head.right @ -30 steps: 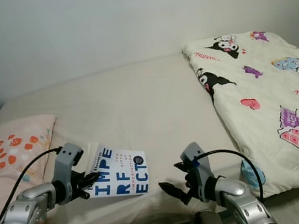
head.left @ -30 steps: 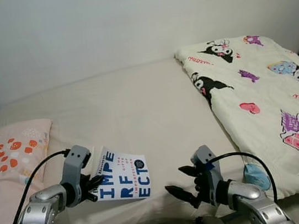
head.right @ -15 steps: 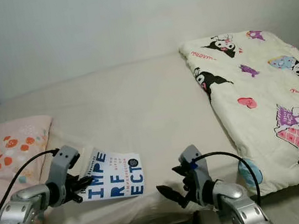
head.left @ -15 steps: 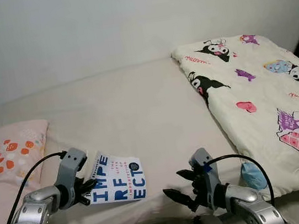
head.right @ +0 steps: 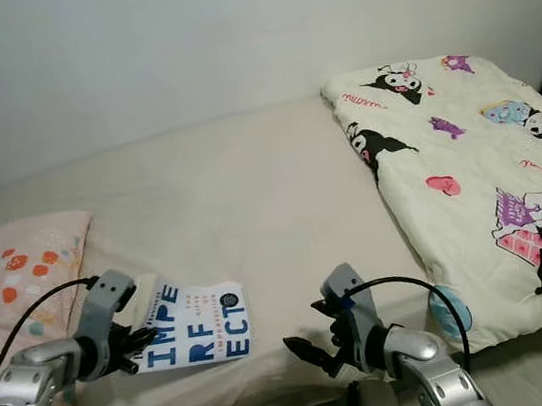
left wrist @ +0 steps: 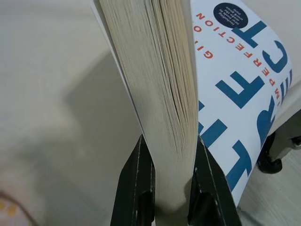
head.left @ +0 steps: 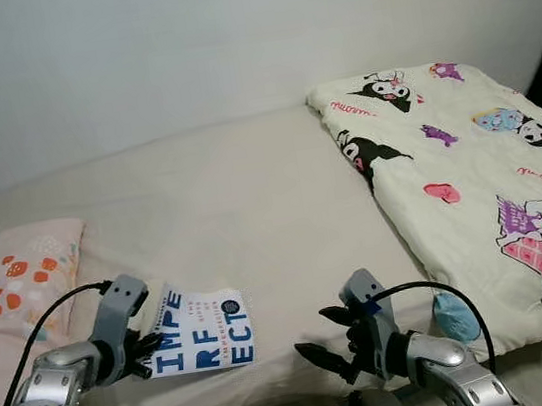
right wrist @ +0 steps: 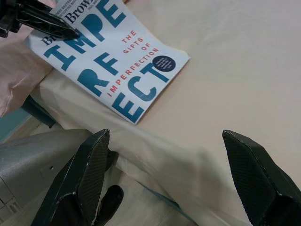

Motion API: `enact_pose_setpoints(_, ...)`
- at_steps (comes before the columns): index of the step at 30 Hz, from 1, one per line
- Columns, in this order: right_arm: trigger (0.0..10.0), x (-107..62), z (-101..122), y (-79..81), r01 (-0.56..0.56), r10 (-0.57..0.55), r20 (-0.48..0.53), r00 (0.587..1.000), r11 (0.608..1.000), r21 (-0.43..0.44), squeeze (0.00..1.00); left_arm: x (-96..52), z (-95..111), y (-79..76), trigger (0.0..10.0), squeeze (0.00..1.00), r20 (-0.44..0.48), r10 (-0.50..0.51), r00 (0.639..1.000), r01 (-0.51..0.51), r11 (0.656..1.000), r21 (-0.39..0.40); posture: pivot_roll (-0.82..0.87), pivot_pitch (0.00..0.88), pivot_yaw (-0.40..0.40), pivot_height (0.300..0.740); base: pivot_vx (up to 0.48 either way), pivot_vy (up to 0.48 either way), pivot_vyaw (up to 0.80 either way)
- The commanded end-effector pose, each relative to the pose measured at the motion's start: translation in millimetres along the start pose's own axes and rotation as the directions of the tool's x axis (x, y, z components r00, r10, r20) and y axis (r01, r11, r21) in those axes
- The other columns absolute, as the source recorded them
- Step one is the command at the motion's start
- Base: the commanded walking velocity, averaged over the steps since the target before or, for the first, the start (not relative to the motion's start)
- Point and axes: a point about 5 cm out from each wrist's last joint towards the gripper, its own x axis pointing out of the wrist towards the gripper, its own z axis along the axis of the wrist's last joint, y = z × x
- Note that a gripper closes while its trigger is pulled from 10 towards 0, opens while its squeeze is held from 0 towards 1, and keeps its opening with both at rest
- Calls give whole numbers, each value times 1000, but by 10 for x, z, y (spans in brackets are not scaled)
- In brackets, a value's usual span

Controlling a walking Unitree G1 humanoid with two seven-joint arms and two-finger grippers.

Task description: Clean up the room

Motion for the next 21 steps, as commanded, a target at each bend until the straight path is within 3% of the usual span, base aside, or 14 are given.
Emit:
enact_pose_setpoints(1, 10000, 26, -11, 20, -9, 8, -7, 1000, 1000, -12, 0, -114, -379, 131, 0, 0, -191, 83, 978, -82, 997, 12, 68, 117, -43, 591, 0, 0, 0)
enact_pose_setpoints(10, 10000, 36, -6, 1, 1, -1, -7, 1000, 1000, -20, 0, -210, -577, 194, 0, 0, -305, 85, 949, -82, 996, 21, 69, 110, -43, 591, 0, 0, 0)
enact_pose_setpoints(15, 10000, 45, -10, 3, -4, 4, -11, 1000, 1000, -19, 0, -237, -645, 205, 0, 0, -335, 101, 937, -118, 993, -31, 71, 110, -39, 591, 0, 0, 0)
enact_pose_setpoints(16, 10000, 46, -12, 3, -5, 4, -12, 1000, 1000, -18, 0, -242, -690, 191, 745, 0, -344, 103, 933, -136, 988, -72, 72, 110, -40, 591, 0, 0, 0)
enact_pose_setpoints(18, 10000, 46, -12, 3, -5, 4, -12, 1000, 1000, -18, 0, -242, -690, 191, 745, 0, -344, 103, 933, -136, 988, -72, 72, 110, -40, 591, 0, 0, 0)
enact_pose_setpoints(19, 10000, 48, -15, 4, -5, 5, -13, 1000, 1000, -18, 0, -245, -731, 167, 1451, 0, -351, 97, 931, -140, 985, -100, 72, 110, -39, 591, 0, 0, 0)
enact_pose_setpoints(21, 10000, 50, -16, 2, -6, 6, -14, 1000, 1000, -19, 0, -245, -773, 134, 1804, 0, -360, 88, 929, -138, 984, -116, 72, 110, -40, 591, 0, 0, 0)
